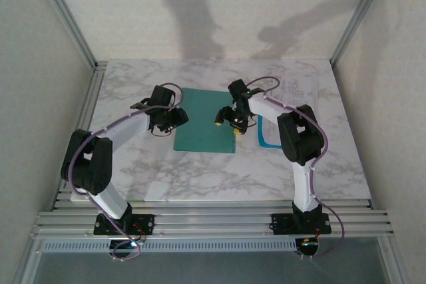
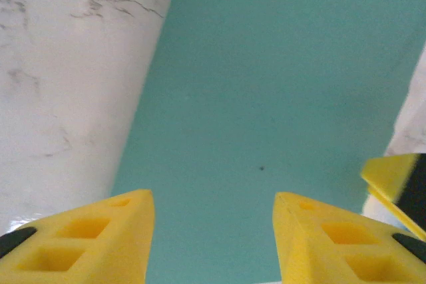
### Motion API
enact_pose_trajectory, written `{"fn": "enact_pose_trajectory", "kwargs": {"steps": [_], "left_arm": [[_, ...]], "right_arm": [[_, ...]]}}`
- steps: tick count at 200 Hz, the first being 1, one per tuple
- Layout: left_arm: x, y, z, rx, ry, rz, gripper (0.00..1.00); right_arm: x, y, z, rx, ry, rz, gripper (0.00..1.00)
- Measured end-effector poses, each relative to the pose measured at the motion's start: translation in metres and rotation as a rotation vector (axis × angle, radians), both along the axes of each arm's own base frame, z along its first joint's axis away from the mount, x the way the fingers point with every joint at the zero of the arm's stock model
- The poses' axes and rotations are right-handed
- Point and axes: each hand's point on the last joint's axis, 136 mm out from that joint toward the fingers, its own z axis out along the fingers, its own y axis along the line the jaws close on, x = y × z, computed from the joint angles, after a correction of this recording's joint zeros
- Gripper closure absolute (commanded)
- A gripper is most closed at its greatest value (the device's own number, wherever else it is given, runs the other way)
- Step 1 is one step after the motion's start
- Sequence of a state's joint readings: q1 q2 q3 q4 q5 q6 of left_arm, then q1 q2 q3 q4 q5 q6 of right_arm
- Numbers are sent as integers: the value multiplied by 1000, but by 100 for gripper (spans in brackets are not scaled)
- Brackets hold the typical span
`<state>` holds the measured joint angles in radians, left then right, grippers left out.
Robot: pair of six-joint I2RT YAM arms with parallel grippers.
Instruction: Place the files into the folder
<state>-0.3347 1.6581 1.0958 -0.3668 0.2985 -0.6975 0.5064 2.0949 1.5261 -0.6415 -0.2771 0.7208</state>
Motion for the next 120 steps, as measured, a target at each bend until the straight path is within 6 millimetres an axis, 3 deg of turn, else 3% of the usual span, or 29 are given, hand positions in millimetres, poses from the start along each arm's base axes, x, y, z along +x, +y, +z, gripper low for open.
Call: {"fn": "enact_pose_trajectory", "kwargs": {"steps": [46,120], "left_arm": [[-17,-16,5,-73,21,13,44],[-77,-36,-21,-218,151,175,31]], "right_arm": [[1,0,-1,-13,0,-1,25],[-1,0,-5,-80,-23,11,25]]}}
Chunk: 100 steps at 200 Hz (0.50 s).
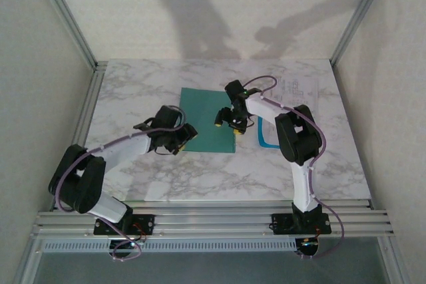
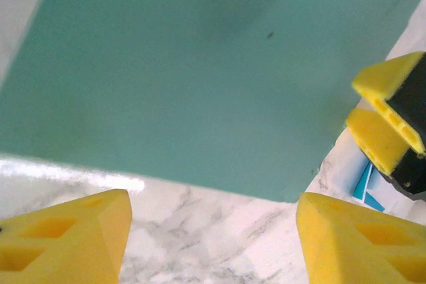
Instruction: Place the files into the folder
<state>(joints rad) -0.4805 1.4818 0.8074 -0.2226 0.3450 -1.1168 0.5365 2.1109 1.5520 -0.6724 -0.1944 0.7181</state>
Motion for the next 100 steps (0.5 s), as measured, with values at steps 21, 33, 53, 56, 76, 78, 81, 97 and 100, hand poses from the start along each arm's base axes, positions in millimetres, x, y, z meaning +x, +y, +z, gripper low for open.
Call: {"fn": "enact_pose_trajectory", "kwargs": {"steps": [21,33,53,56,76,78,81,97,100], "left_arm": [[-15,1,-8,-54,35,89,29],[-22,2,-11,-81,45,144,30],[-25,4,-12,-136,40,230,33],[-25,4,-12,-144,37,235,34],[-23,6,-15,-193,25,310,36],[-23,6,-15,-199,25,315,36],[-22,6,-16,-206,26,327,36],[-20,4,-18,-227,17,359,38],[-19,4,-18,-231,16,364,39]], "right_arm": [[-1,0,-1,-33,-11,5,25],[-1,1,-2,-48,-14,8,25],[0,0,-2,-66,-18,9,25],[0,0,-2,-66,-18,9,25],[0,0,-3,-71,-15,9,25],[0,-1,-3,-72,-15,8,25],[0,-1,-3,-72,-14,9,25],[-1,0,-3,-73,-13,10,25],[-1,0,-3,-73,-13,10,25]]}}
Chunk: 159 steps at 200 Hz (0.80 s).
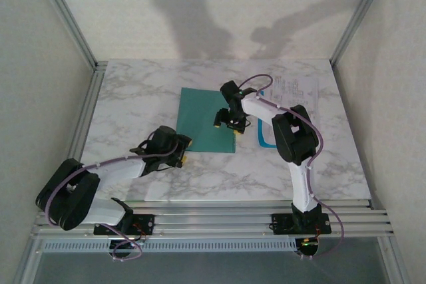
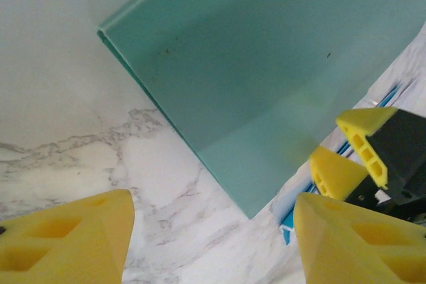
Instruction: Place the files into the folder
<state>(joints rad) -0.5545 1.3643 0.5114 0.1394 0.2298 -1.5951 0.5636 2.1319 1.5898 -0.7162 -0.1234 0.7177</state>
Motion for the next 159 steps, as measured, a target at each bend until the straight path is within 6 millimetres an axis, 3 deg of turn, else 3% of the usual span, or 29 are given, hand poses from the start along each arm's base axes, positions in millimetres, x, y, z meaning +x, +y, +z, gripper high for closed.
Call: {"fn": "enact_pose_trajectory", "kwargs": {"steps": [43,113,159], "left_arm": [[12,-13,-1,-42,-40,48,50],[11,-25,-15,-26,-25,69,47],[17,-25,-12,-26,-46,92,54]], "right_arm": [[0,0,0,-1,0,8,26],[-1,0,0,-2,-2,26,26],[-1,0,0,-2,-2,26,26]]}}
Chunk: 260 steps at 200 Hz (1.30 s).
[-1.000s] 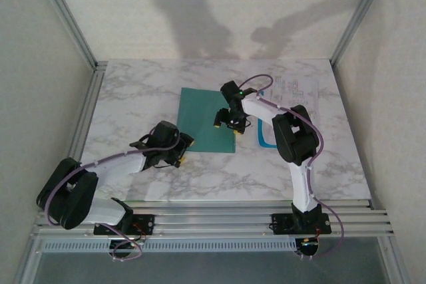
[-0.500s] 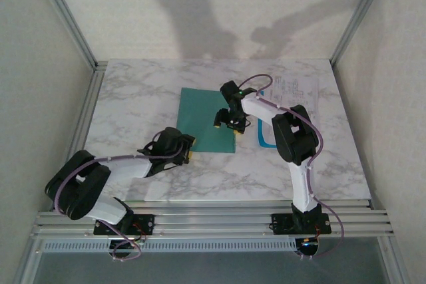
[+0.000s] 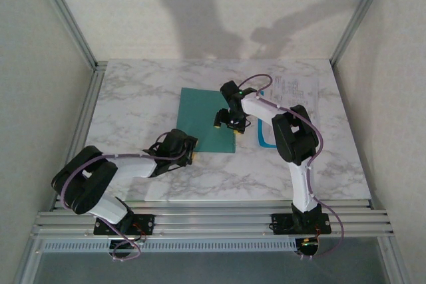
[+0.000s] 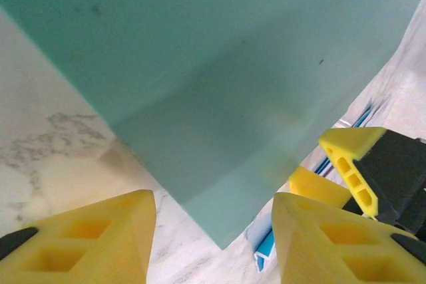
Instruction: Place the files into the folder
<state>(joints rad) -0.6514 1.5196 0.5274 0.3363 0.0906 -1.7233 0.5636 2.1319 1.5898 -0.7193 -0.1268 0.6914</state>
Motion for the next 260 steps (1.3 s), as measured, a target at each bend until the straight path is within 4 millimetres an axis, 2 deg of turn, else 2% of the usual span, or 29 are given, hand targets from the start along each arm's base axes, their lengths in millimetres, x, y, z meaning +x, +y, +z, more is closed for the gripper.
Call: {"fn": "enact_pose_trajectory", "kwargs": {"steps": [32,64,123,153,213,236,260], "left_arm": [[3,0,-9,10,6,7,55],[8,-3,-8,9,-3,6,59],[14,-9,-3,3,-29,-5,78],[15,-12,0,-7,-41,-8,100],[17,-14,27,-106,-112,22,100],[12,-12,27,-155,-111,33,100],[6,-11,25,-201,-99,42,100]], "right_arm": [[0,0,0,0,0,0,26],[0,0,0,1,0,1,26],[-1,0,-1,9,3,11,26],[0,-1,0,34,12,17,25],[0,-5,6,166,26,18,25],[0,-7,8,231,40,8,26],[0,-9,10,291,59,-9,36]]}}
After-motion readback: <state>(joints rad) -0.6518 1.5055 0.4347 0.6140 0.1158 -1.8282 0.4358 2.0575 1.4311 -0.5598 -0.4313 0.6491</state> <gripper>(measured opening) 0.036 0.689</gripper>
